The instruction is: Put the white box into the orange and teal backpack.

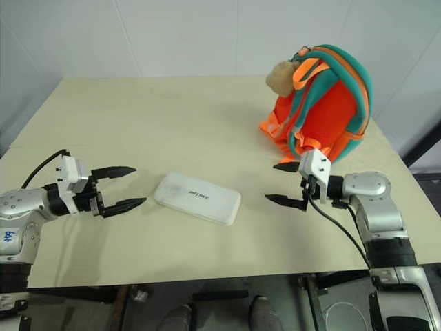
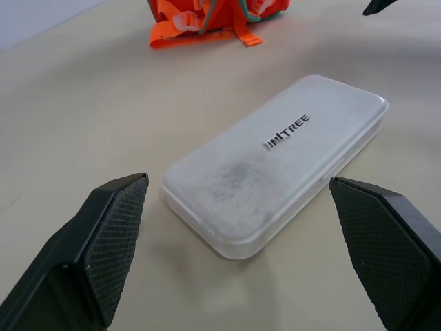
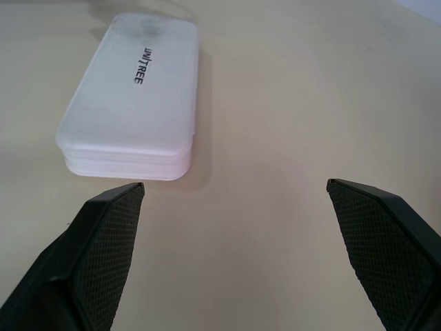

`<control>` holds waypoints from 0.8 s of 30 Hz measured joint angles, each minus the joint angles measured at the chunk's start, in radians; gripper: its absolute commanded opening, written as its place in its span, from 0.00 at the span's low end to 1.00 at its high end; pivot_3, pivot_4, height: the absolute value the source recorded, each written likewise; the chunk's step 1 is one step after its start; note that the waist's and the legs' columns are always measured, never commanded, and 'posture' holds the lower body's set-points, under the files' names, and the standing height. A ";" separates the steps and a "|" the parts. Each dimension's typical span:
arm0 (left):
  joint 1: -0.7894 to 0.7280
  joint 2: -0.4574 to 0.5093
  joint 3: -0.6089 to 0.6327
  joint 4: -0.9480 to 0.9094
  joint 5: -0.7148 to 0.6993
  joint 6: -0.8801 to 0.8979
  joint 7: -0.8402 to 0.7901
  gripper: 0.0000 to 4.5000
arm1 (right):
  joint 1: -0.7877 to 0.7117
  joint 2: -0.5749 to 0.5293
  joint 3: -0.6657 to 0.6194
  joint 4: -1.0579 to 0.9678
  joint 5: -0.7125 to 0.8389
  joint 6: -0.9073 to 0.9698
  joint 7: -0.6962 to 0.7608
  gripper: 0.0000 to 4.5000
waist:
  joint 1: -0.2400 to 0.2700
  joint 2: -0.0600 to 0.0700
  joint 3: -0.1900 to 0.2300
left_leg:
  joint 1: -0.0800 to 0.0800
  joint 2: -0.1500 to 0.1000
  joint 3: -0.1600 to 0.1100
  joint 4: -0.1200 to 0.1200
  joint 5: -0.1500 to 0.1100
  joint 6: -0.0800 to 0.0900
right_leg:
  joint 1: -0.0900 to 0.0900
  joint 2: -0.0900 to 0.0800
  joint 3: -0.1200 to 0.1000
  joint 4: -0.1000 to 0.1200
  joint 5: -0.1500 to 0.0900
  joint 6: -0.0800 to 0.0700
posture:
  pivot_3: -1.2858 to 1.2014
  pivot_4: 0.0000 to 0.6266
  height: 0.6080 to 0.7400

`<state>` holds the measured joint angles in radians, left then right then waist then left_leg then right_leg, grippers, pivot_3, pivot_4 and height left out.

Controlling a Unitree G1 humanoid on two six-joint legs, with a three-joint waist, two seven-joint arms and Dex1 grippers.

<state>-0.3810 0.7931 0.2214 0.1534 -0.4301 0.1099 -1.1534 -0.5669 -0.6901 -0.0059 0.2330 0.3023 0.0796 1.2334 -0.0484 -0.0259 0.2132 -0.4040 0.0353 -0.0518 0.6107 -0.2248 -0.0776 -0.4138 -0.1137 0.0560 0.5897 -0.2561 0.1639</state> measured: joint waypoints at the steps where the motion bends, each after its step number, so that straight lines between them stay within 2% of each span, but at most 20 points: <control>1: -0.006 0.000 -0.003 0.006 0.000 0.000 -0.004 1.00 | 0.003 0.000 0.000 -0.005 0.001 0.005 -0.002 0.99 | 0.000 0.000 0.000 | 0.000 0.000 0.000 0.000 0.000 0.000 | 0.000 0.000 0.000 0.000 0.000 0.000 | 0.52 0.24 1.00; 8: -0.056 -0.009 -0.035 0.031 0.006 -0.006 -0.017 1.00 | 0.045 0.002 -0.001 -0.050 0.009 0.036 -0.028 0.99 | -0.001 0.000 0.000 | 0.000 0.000 0.000 0.000 0.000 0.000 | 0.000 0.000 0.000 0.000 0.000 0.000 | 0.52 0.24 1.00; 9: -0.068 -0.009 -0.041 0.053 0.012 -0.021 -0.019 0.96 | 0.057 0.003 -0.001 -0.064 0.009 0.044 -0.034 0.96 | -0.001 0.000 0.000 | 0.000 0.000 0.000 0.000 0.000 0.000 | 0.000 0.000 0.000 0.001 0.000 0.000 | 0.52 0.24 1.00; 12: -0.118 -0.010 -0.048 0.148 0.056 -0.084 -0.015 0.80 | 0.099 0.021 0.011 -0.119 0.009 0.067 -0.051 0.79 | 0.000 0.000 0.000 | 0.000 0.000 0.000 0.001 0.000 0.000 | 0.000 0.000 0.000 0.001 0.000 0.000 | 0.52 0.24 1.00; 16: -0.173 -0.001 -0.047 0.280 0.113 -0.168 0.014 0.52 | 0.153 0.054 0.060 -0.153 -0.010 0.072 -0.073 0.48 | 0.000 0.000 0.000 | 0.001 0.000 0.000 0.001 0.000 0.000 | 0.000 0.000 0.000 0.001 0.000 0.000 | 0.52 0.24 1.00; 22: -0.126 0.020 -0.046 0.374 0.182 -0.255 0.039 0.07 | 0.133 0.110 0.114 -0.109 -0.060 0.045 -0.105 0.02 | -0.004 0.000 0.000 | 0.001 0.000 0.000 0.001 0.000 0.000 | 0.000 0.000 0.000 0.002 0.000 0.000 | 0.52 0.24 1.00; 23: -0.114 0.019 -0.047 0.375 0.186 -0.257 0.039 0.01 | 0.129 0.116 0.118 -0.105 -0.066 0.039 -0.106 0.00 | -0.003 0.000 0.000 | 0.001 0.000 0.000 0.001 0.000 0.000 | 0.000 0.000 0.000 0.002 0.000 0.000 | 0.52 0.24 1.00; 24: -0.108 0.018 -0.049 0.375 0.189 -0.255 0.039 0.01 | 0.123 0.122 0.122 -0.097 -0.072 0.032 -0.107 0.00 | -0.002 0.000 0.000 | 0.001 0.000 0.000 0.001 0.000 0.000 | 0.000 0.000 0.000 0.002 0.000 0.000 | 0.52 0.24 1.00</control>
<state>-0.4886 0.8107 0.1725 0.5287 -0.2406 -0.1453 -1.1146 -0.4436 -0.5685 0.1162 0.1359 0.2299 0.1121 1.1268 -0.0504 -0.0262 0.2130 -0.4035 0.0355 -0.0516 0.6116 -0.2248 -0.0775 -0.4136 -0.1134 0.0561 0.5914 -0.2559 0.1642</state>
